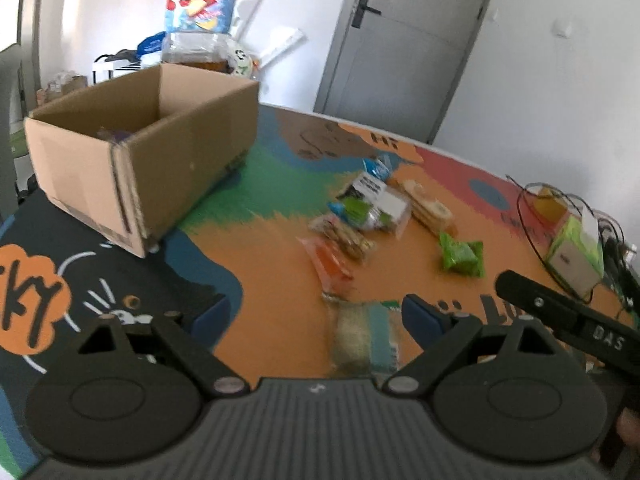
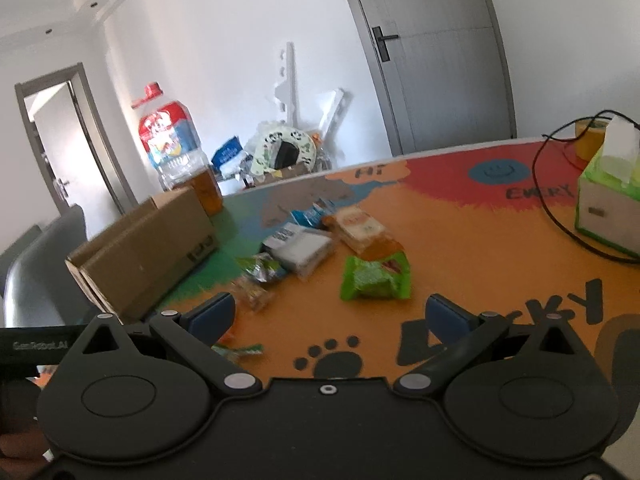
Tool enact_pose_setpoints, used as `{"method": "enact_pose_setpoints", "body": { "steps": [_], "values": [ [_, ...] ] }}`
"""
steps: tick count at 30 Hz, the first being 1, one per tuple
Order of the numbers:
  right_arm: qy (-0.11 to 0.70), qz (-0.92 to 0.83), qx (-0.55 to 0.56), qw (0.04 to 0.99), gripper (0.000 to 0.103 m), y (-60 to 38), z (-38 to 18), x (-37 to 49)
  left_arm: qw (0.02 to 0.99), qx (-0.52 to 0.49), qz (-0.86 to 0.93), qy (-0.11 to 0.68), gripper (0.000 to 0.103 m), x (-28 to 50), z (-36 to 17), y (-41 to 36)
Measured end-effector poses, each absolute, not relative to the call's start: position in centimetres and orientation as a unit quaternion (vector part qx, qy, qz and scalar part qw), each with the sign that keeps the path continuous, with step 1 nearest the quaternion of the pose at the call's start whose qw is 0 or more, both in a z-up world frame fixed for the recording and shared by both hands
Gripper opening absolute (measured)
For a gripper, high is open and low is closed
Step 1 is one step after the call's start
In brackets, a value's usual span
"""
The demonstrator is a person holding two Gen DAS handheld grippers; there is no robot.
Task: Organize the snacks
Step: 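Reach the left tool to the biscuit pack and close on it, then lift the biscuit pack with the left tool while the right tool grasps a green candy packet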
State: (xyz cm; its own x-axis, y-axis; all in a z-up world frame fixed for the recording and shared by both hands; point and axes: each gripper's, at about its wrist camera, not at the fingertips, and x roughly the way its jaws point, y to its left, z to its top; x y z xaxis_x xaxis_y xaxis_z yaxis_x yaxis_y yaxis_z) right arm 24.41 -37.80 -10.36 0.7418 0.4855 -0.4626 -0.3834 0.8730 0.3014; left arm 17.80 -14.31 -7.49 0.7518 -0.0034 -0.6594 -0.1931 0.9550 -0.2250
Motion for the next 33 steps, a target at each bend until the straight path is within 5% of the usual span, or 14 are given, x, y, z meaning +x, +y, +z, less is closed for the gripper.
{"method": "enact_pose_setpoints", "body": {
  "steps": [14,16,20,33],
  "values": [
    [0.284,0.215,0.093,0.93,0.103,-38.7,-12.0,25.9,0.91,-0.15,0.044,0.384,0.087,19.7,-10.7,-16.5],
    [0.285,0.214,0.09,0.93,0.103,-38.7,-12.0,26.1,0.913,-0.135,0.043,0.383,0.082,19.7,-10.9,-17.1],
    [0.286,0.214,0.083,0.93,0.103,-38.4,-11.7,26.7,0.914,-0.061,0.077,0.394,0.047,20.1,-10.9,-18.3],
    [0.288,0.212,0.068,0.931,0.103,-36.8,-11.2,28.6,0.918,-0.105,0.093,0.37,0.047,21.1,-9.4,-14.5]
  ]
}}
